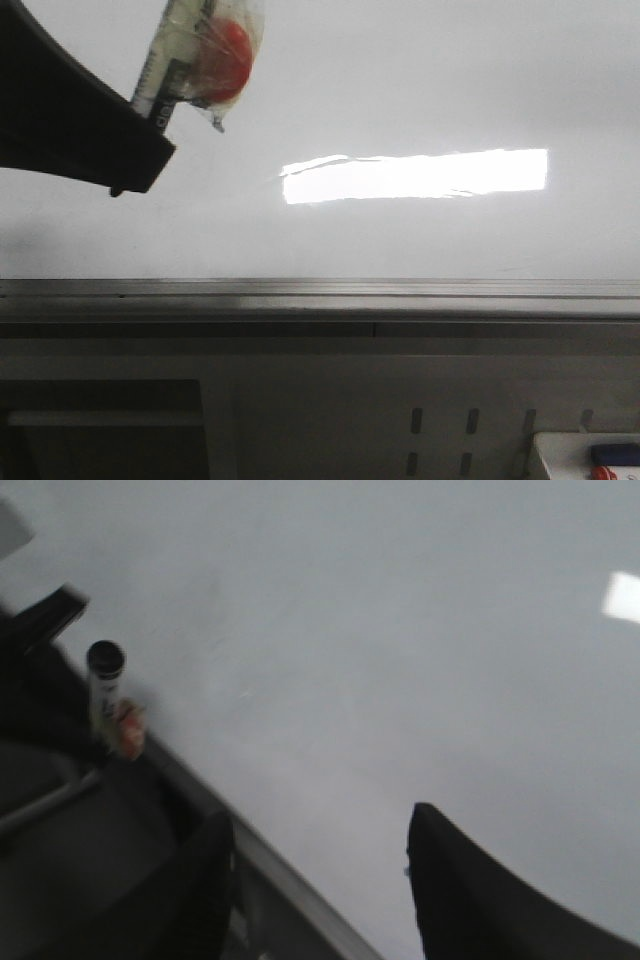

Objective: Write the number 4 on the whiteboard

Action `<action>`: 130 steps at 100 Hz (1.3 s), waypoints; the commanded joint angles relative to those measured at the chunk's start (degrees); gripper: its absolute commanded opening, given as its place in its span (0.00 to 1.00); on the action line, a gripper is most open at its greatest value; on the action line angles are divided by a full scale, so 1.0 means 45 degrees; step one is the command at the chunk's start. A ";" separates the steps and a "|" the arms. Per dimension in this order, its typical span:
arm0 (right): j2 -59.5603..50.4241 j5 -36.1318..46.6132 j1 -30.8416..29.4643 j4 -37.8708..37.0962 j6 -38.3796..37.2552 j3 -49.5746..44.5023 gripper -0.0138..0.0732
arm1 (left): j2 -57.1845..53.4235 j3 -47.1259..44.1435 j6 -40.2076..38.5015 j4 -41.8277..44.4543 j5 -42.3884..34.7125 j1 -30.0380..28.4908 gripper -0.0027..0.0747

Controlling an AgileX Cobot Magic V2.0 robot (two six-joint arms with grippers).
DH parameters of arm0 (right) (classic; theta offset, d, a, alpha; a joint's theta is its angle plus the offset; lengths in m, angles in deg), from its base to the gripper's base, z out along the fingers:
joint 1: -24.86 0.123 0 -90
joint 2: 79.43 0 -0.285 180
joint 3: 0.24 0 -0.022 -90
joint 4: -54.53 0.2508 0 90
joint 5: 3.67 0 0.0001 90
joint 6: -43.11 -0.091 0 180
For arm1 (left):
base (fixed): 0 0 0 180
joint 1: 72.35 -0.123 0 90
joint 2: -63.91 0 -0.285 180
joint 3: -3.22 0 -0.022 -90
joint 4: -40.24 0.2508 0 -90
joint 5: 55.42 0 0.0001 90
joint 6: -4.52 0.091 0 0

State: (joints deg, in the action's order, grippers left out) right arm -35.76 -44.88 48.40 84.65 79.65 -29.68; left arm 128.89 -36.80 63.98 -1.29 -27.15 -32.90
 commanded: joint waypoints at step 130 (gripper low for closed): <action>0.7792 0.4962 0.7018 0.0814 0.3032 0.1558 0.60 | -0.1131 0.0538 0.0295 0.3456 -0.0280 0.1285 0.01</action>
State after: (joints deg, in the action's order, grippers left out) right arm 0.17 -26.62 79.89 87.45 92.65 -24.37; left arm 124.54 -36.51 65.63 18.41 -24.01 -27.59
